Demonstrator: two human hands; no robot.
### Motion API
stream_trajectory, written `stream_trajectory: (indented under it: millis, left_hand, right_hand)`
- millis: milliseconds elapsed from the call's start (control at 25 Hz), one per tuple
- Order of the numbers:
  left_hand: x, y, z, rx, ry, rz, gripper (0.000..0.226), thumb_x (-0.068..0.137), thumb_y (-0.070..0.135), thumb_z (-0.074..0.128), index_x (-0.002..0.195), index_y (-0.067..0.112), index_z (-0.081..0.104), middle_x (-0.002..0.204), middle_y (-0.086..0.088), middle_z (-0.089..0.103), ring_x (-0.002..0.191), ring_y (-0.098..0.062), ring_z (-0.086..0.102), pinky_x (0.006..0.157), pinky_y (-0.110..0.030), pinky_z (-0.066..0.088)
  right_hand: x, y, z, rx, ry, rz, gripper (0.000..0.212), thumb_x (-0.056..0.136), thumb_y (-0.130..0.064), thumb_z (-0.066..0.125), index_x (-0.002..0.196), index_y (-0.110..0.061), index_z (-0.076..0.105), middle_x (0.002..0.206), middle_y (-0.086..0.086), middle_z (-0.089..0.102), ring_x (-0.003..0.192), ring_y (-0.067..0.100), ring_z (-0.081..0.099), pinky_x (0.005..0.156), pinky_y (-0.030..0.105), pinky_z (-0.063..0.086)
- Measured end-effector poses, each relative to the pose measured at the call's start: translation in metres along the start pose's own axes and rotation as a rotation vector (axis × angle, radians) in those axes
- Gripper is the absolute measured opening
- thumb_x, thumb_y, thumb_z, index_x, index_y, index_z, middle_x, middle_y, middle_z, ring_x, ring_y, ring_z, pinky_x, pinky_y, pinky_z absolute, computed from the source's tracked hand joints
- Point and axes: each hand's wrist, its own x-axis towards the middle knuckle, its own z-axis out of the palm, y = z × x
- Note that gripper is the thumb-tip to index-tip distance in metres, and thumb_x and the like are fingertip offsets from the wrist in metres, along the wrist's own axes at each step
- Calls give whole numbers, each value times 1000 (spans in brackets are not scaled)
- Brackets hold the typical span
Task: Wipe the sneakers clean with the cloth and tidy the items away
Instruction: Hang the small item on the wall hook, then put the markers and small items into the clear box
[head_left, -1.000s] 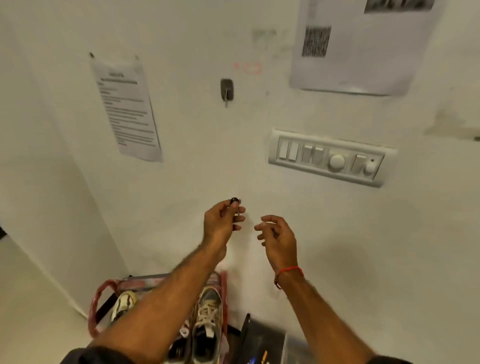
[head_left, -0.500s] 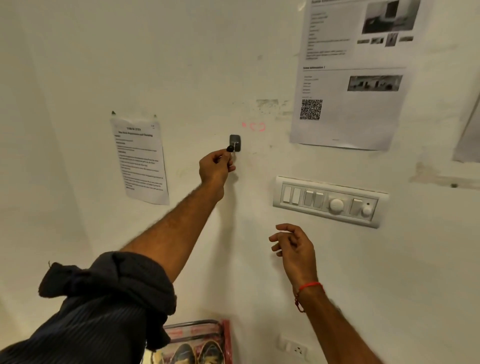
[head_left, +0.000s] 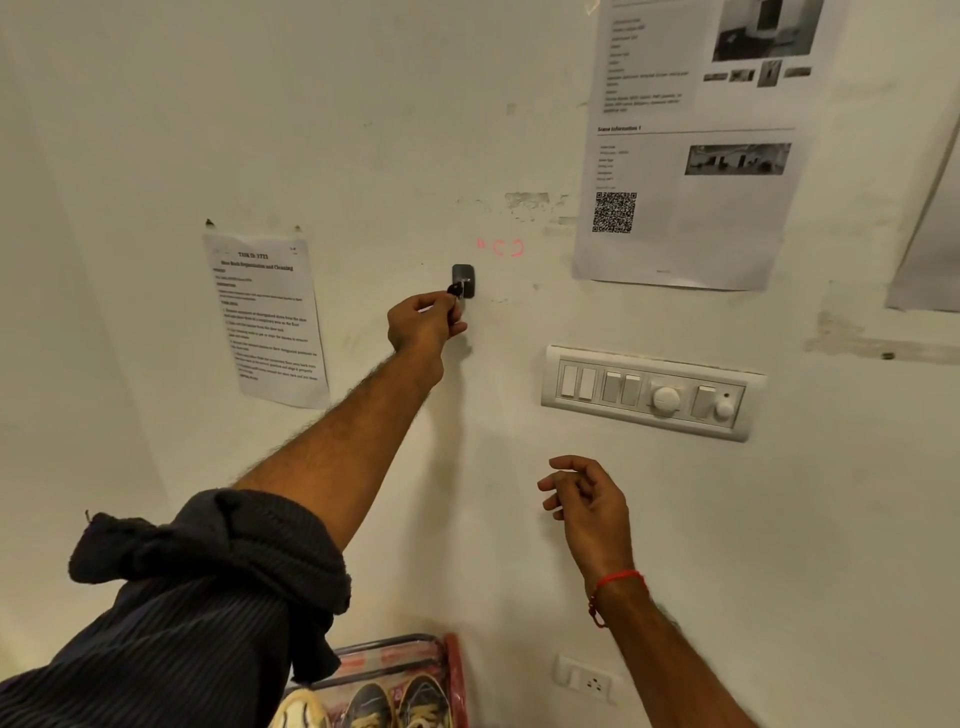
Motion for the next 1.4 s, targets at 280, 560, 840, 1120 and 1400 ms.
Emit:
stream_trajectory:
  millis: [280, 560, 840, 1120, 1400]
  left_hand:
    - [4, 2, -5, 68, -46, -54, 9, 87, -5, 70, 96, -2, 72, 82, -14, 69, 58, -17, 65, 72, -36, 65]
    - [-9, -24, -8, 60, -66, -88, 15, 92, 1, 69, 107, -2, 70, 91, -15, 72, 71, -21, 71, 71, -33, 64]
    - [-82, -135, -37, 295, -159, -201, 9, 95, 15, 65, 100, 18, 72, 95, -1, 77, 71, -14, 66, 61, -26, 51]
    - [-186, -284, -81, 587, -265, -202, 6, 95, 13, 67, 99, 14, 71, 97, 0, 73, 75, -21, 70, 53, -10, 47]
    - [-305, -465, -143, 779, -439, -206, 11, 95, 13, 67, 98, 22, 71, 96, 9, 70, 77, -6, 64, 72, -15, 52]
  right_hand:
    - [1, -1, 2, 6, -8, -4, 23, 97, -5, 50, 100, -22, 66, 84, -2, 73, 71, 17, 66, 71, 32, 56]
    - [6, 7, -4, 19, -8, -9, 25, 97, -3, 49, 101, -21, 67, 84, -1, 73, 72, 18, 66, 71, 32, 54]
    - [1, 43, -25, -1, 25, 73, 22, 96, -7, 50, 99, -20, 67, 83, 1, 74, 69, 17, 65, 68, 32, 53]
    - [-36, 147, -91, -158, 39, 276, 18, 97, -9, 52, 100, -19, 67, 85, 2, 73, 70, 17, 67, 66, 28, 53]
    - [-118, 312, -153, -268, 24, 413, 18, 97, -7, 52, 102, -15, 67, 86, 2, 72, 71, 11, 65, 67, 21, 51]
